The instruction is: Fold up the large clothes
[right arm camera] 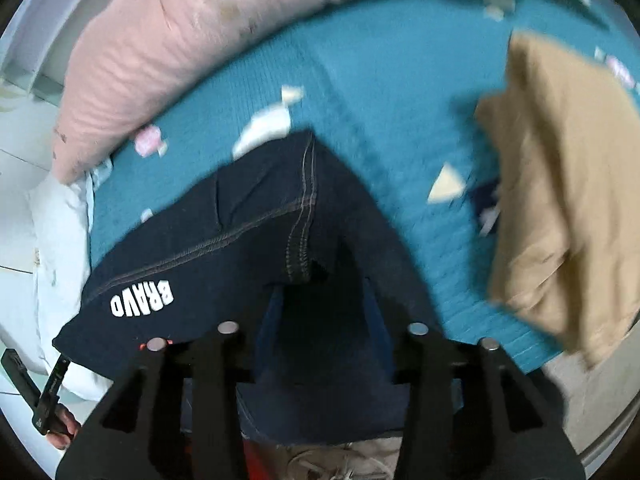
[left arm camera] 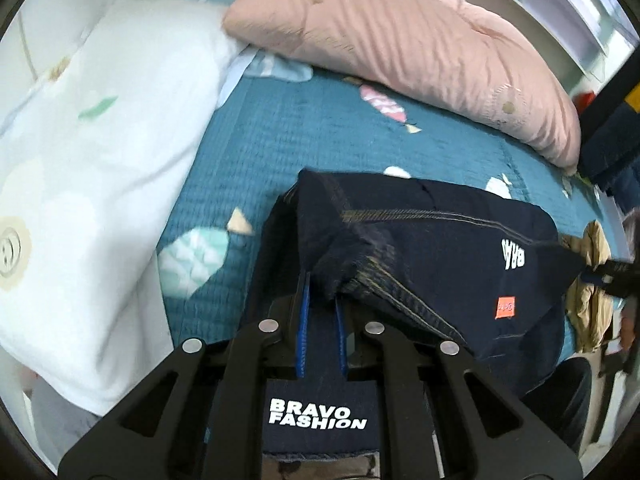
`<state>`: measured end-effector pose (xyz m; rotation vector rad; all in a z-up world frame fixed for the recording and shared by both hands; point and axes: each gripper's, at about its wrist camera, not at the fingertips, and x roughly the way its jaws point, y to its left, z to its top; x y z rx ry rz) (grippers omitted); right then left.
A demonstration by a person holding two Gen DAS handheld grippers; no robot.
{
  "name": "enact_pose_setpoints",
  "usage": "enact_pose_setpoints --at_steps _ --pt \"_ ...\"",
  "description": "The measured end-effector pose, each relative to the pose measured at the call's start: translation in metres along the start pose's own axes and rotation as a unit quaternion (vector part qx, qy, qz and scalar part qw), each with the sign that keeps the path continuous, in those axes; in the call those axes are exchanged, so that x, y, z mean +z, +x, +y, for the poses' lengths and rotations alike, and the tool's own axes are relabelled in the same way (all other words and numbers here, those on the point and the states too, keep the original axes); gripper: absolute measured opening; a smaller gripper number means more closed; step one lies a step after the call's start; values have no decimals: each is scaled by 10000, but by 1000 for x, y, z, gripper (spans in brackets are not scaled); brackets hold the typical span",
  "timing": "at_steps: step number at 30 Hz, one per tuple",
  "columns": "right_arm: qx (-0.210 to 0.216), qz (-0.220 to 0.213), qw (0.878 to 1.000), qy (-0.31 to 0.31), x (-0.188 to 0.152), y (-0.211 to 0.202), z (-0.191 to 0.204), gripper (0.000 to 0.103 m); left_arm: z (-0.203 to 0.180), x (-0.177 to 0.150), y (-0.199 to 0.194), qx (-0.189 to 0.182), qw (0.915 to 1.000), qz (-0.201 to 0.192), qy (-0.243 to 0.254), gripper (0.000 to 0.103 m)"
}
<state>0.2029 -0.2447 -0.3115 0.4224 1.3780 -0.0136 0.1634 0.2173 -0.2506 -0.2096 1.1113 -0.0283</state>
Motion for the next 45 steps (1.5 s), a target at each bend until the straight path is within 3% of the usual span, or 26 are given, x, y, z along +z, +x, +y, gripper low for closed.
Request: enact_pose_setpoints --at_steps 3,5,10,14,15,16,18,20,24,27,31,33,34,38,41,45 --pt "-220 188 9994 187 -10 20 -10 48 6 -4 5 81 9999 78 -23 10" --pt "238 296 9971 662 -16 27 -29 57 9 -8 8 125 9998 143 -54 6" --pt "467 -15 9945 933 -14 15 -49 71 12 -14 12 122 9996 233 -102 5" --pt "729 -21 9917 1058 -2 12 -49 73 9 -20 13 -15 9993 317 -211 7" --pt "801 20 9908 1087 2 10 -49 73 10 -22 12 -42 9989 317 -331 15" --pt "875 52 9907 1043 0 7 -46 74 13 -24 10 22 9981 320 -518 38" --pt "945 54 9913 916 -4 3 -47 77 22 -29 5 212 9956 223 -882 64" --pt "1086 -41 9898 921 -7 -5 -51 81 32 -35 2 -118 9931 179 -1153 68" --pt "1720 -108 9756 1359 -2 1 -61 84 40 -40 18 -349 9857 466 -1579 69" --pt "1875 -7 9713 1465 9 12 -56 84 51 -45 20 -911 9720 418 -2127 69" --pt "1537 -120 9792 1322 27 24 -46 84 59 -51 15 -1200 9605 226 -2501 69" --pt "1395 53 9815 1310 36 39 -42 84 58 -52 17 -1258 9576 275 -2577 69" --pt "1340 108 9826 1283 38 43 -41 83 57 -51 16 -1257 9582 256 -2559 69" --pt "912 128 9918 882 45 50 -28 52 49 -42 9 -1206 9636 225 -2374 69" --pt "620 57 9964 581 45 47 -19 39 47 -37 -3 -1403 9627 176 -2308 69" --pt "455 8 9982 386 41 38 -12 31 43 -33 -13 -1184 9698 96 -2128 69"
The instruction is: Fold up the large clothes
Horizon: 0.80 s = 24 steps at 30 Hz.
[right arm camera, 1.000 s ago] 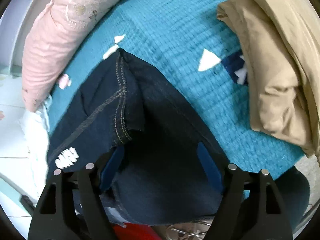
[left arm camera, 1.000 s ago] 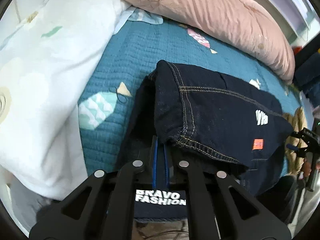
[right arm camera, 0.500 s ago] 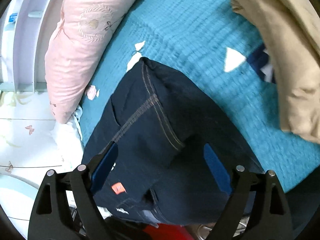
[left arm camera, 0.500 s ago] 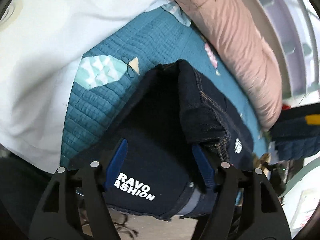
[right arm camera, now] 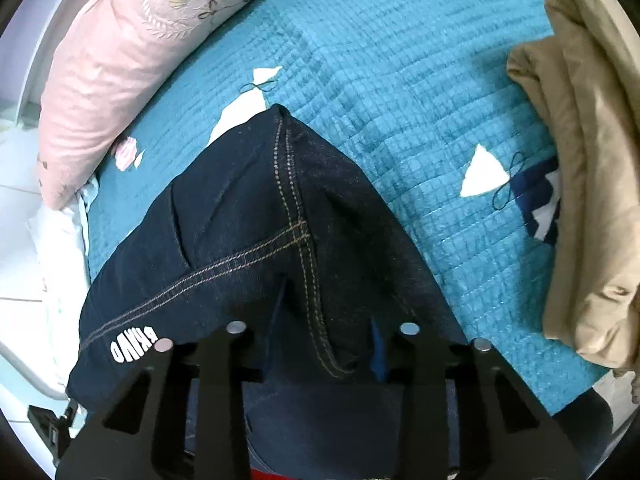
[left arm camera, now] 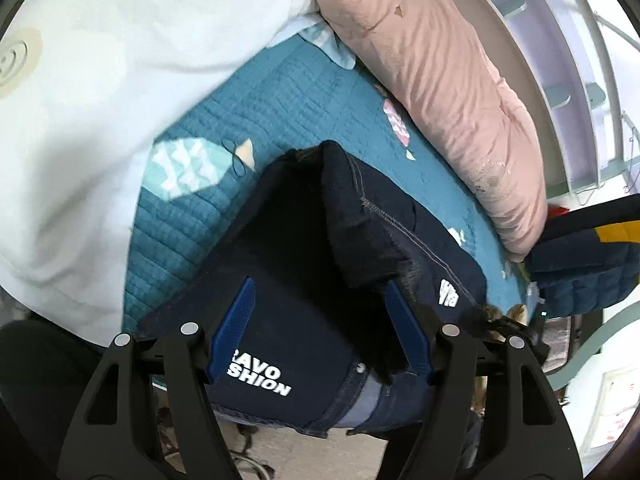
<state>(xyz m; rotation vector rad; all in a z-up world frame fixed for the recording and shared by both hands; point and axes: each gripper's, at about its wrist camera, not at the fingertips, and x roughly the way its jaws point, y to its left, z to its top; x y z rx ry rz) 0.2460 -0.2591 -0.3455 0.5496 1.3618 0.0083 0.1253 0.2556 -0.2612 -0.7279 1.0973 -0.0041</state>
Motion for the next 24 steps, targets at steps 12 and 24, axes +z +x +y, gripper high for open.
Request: enact_pose_setpoints --at_steps 12,24 --pt "-402 147 9986 -318 0 0 13 31 -5 11 4 -487 9984 -48 -297 81" --pt "-349 -32 9994 -42 6 11 10 23 4 22 108 -254 9950 729 -634 27"
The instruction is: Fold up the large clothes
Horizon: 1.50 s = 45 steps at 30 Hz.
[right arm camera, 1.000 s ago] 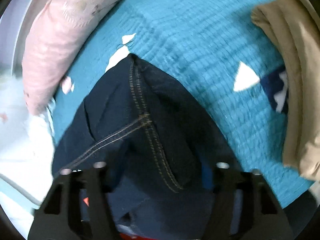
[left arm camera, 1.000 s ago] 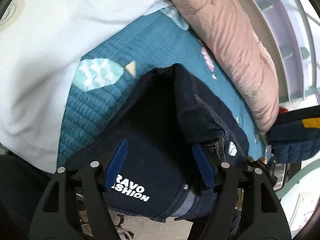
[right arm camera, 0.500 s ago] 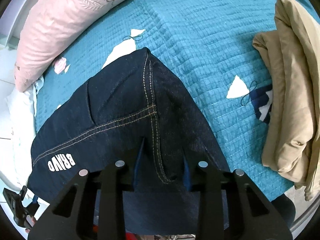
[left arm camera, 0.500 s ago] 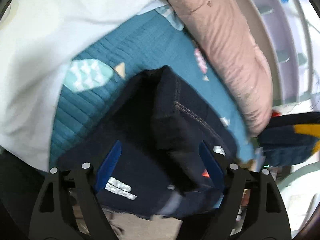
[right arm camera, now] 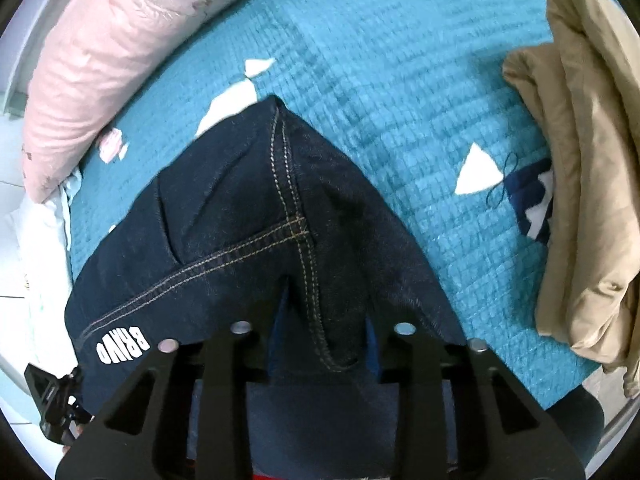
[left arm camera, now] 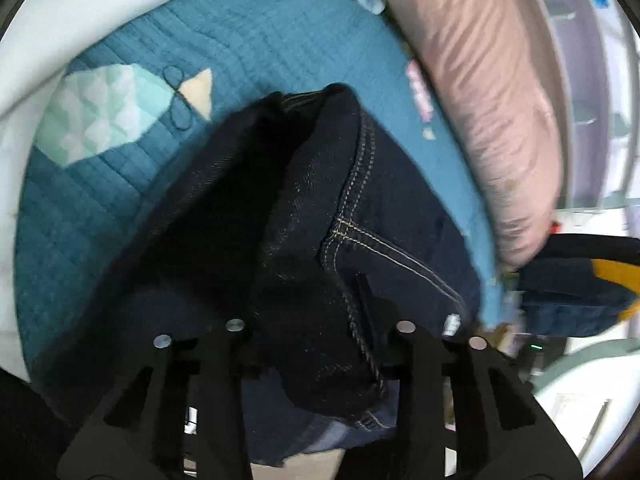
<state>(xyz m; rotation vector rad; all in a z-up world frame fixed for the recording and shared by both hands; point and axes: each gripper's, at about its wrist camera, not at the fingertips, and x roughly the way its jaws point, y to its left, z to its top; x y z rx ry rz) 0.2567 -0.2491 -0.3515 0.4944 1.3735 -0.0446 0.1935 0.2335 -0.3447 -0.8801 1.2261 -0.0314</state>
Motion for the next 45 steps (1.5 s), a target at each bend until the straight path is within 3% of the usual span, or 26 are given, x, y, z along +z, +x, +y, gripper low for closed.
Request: enact_pose_setpoints --at_steps 5,8,11,18,21,25,29,33,36,38,39,42,44,45 --pt "236 -317 9992 51 -20 -31 3 14 -37 -16 -23 668 9909 -494 1060 18" --pt "230 -326 9991 136 -31 -46 5 13 -57 -30 -34 1202 9752 -631 1748 18" --pt "197 -364 9991 103 -42 -58 6 12 -61 -40 -39 1453 9653 -638 2073 18" --pt "74 -208 9997 47 -79 -65 -5 12 -45 -63 -31 1718 9558 -564 2316 19" --pt "33 47 9994 338 -96 -53 -15 12 -24 -65 -17 1783 9577 -374 2225 19" --pt "-207 127 9991 352 -111 -32 -20 12 14 -60 9 1659 9710 70 1720 23" --pt "-664 262 9970 304 -114 11 -18 13 13 -65 19 1885 9623 -68 1960 26" --pt "-1140 268 9931 -44 -113 10 1 13 3 -66 17 2161 9537 82 2088 26" --pt "-1178 178 9922 -363 -116 -14 9 23 -15 -75 -6 2219 9468 1 2330 26" --pt "-1285 32 9904 -508 -119 -34 10 40 -24 -82 -21 2184 9438 -59 2482 26" --pt "-1292 -162 9901 -527 -120 -49 10 42 -27 -84 -25 2202 9424 -52 2519 27" --pt "-1113 -664 9897 -609 -124 -87 17 47 -38 -92 -38 2539 9320 -230 2575 32" --pt "-858 -956 9892 -711 -129 -109 26 51 -44 -99 -47 3107 9081 -558 2751 38" --pt "-748 -1001 9889 -799 -132 -114 31 51 -43 -99 -49 3207 9022 -630 2814 40"
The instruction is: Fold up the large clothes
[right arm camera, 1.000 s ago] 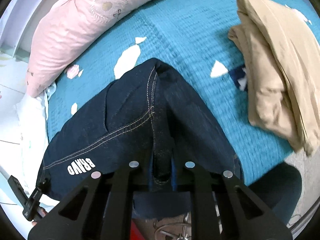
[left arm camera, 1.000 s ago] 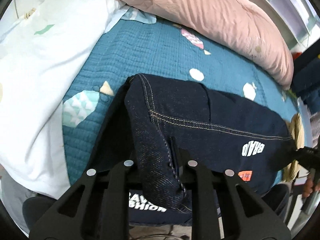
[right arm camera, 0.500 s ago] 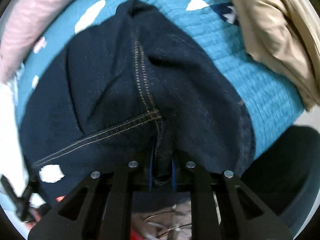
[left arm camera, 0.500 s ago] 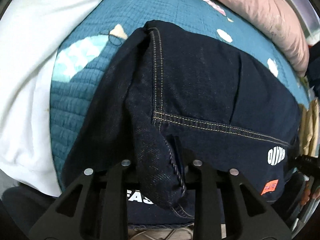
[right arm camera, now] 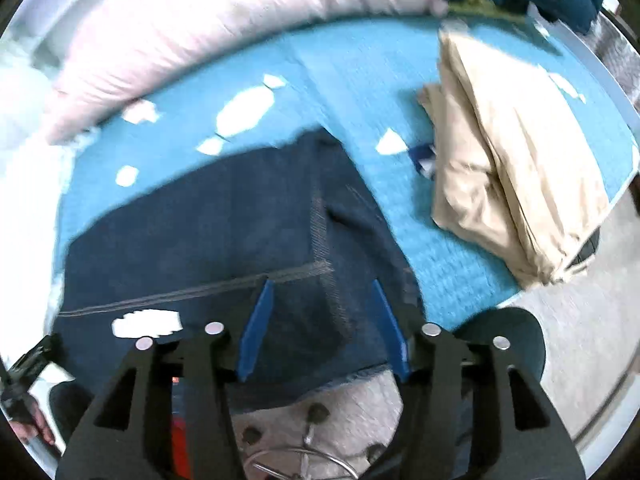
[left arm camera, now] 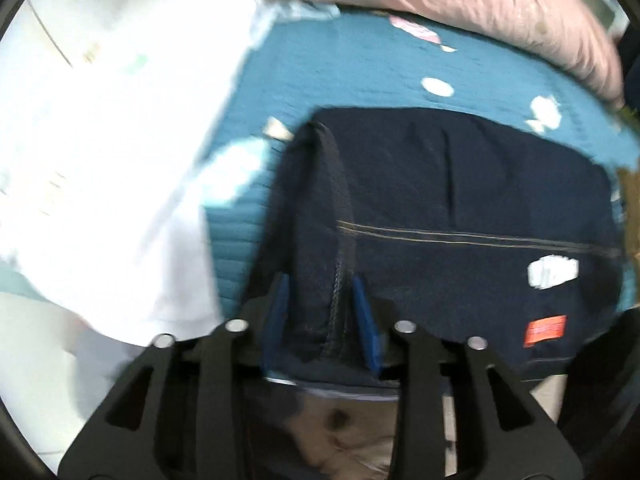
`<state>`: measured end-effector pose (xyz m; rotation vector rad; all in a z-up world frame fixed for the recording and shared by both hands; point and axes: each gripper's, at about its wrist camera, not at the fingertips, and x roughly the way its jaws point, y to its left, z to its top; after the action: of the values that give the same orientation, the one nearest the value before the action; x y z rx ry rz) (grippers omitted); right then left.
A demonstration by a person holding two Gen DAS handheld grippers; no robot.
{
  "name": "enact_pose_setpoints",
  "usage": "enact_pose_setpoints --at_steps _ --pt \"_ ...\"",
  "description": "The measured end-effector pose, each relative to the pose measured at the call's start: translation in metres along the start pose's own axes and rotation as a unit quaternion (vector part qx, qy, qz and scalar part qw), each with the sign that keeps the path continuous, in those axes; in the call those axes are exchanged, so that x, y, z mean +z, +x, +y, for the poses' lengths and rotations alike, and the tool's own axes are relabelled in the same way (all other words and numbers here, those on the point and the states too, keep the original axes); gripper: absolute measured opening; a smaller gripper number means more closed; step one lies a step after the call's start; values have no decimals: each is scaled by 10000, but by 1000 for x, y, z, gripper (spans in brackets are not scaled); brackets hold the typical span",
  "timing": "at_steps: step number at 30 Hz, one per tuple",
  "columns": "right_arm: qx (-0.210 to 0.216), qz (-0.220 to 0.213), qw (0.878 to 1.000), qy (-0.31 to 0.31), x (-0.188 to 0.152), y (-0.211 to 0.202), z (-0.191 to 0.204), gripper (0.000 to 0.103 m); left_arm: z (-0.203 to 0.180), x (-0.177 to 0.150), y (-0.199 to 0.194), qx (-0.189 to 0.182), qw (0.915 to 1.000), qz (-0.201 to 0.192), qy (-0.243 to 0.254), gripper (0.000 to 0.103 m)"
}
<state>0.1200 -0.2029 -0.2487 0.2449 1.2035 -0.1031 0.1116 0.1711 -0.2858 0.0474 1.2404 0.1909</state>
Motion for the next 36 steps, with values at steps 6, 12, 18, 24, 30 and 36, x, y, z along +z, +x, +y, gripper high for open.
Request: enact_pose_setpoints --at_steps 6,12,18,24,30,36 --pt "254 56 9986 -466 -3 17 44 51 27 -10 5 -22 9993 40 -378 41" --pt "661 791 9927 -624 -28 84 90 38 -18 -17 17 -1847 9811 97 -561 41" --pt "584 942 9853 -1303 -67 128 111 28 -59 -37 75 -1999 9746 906 -436 39" --pt "335 1337 9855 -986 -67 111 82 24 -14 -41 68 -1326 9827 1129 -625 2" --pt "174 1335 9859 -998 -72 124 86 25 -21 -40 62 -1272 9848 1067 -516 3" --pt "496 1426 9827 -1074 -86 80 108 23 -71 -45 2 -2447 9678 576 108 3"
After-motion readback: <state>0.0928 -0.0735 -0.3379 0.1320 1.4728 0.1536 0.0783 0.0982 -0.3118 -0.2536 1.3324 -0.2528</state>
